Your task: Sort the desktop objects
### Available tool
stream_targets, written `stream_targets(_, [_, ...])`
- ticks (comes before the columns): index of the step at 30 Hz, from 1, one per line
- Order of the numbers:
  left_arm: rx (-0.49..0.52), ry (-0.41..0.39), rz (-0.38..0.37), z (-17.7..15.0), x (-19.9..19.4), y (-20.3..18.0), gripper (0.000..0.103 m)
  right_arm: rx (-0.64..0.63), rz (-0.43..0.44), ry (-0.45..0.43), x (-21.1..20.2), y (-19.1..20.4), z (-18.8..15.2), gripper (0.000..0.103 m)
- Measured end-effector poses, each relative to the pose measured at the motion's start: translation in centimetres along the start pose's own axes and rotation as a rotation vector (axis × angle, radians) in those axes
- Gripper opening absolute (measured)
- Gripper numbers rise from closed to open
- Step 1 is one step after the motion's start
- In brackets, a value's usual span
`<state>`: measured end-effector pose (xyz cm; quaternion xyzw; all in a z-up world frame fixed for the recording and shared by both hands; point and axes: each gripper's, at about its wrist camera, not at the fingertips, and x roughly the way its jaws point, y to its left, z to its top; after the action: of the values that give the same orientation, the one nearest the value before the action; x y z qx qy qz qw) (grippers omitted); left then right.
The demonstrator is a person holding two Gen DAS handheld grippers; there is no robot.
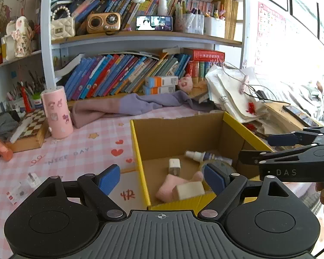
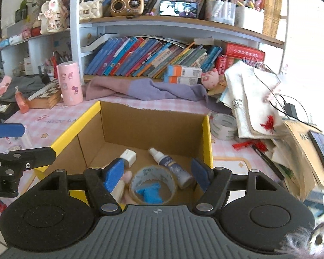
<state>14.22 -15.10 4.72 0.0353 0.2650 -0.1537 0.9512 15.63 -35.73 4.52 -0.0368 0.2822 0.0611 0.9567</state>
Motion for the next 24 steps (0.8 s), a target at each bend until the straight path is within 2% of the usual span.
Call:
stream_targets(6, [0.036, -0.022, -0.001, -0.8, -1.2, 0.2, 0.088, 0.055, -0.054, 0.012, -1.3, 0.6, -1.4, 0.067])
stream_targets(12, [0.056, -0.009, -0.039, -1.7, -2.1, 0.7, 0.088, 0.087, -0.084, 0.032, -2.3, 1.8, -2.4, 0.067])
stream_targets(24, [0.056, 0.039, -0.070, -4.4, -4.5, 3.3, 0.088, 0.126, -0.091, 0.103, -4.1, 5.8, -5.0, 0.067])
